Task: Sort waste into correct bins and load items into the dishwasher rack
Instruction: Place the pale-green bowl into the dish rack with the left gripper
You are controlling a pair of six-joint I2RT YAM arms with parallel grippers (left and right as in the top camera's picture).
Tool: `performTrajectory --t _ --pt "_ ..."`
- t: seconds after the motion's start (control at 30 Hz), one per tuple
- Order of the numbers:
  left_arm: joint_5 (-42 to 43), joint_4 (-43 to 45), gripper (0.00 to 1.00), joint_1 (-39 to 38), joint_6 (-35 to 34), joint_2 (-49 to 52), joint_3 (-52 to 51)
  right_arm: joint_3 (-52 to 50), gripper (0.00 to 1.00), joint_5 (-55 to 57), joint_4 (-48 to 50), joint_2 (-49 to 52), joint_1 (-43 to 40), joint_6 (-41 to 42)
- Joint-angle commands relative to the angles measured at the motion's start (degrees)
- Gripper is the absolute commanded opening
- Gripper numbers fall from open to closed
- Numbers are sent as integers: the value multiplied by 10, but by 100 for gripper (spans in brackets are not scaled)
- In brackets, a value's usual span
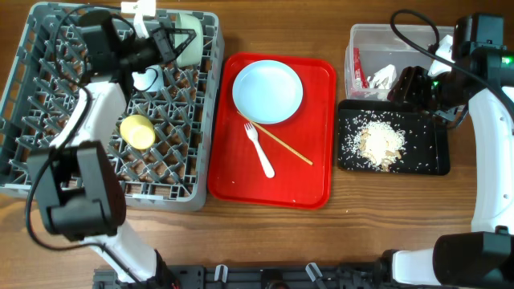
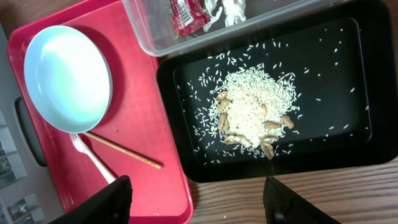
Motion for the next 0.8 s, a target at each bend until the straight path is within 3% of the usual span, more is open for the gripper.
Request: performTrajectory --t 0.0,0.47,0.57,0.67,0.7,0.73,0.77 --pt "-8 42 4 3 -56 44 3 9 68 -8 -2 -5 -2 -5" --pt "-9 59 4 50 -56 82 3 9 68 -8 -5 -5 -2 -5" --pt "-8 57 15 61 -56 82 3 9 68 -8 -5 -5 -2 -5" --pt "-8 53 15 74 -56 82 3 9 68 -8 -5 -5 -2 -5" --pt "-7 52 24 79 -56 82 3 9 68 -8 -5 -5 -2 -5" --pt "-2 51 40 86 -56 82 3 9 68 -8 -5 -5 -2 -5" --pt "2 51 46 90 -56 82 3 9 68 -8 -5 -5 -2 -5"
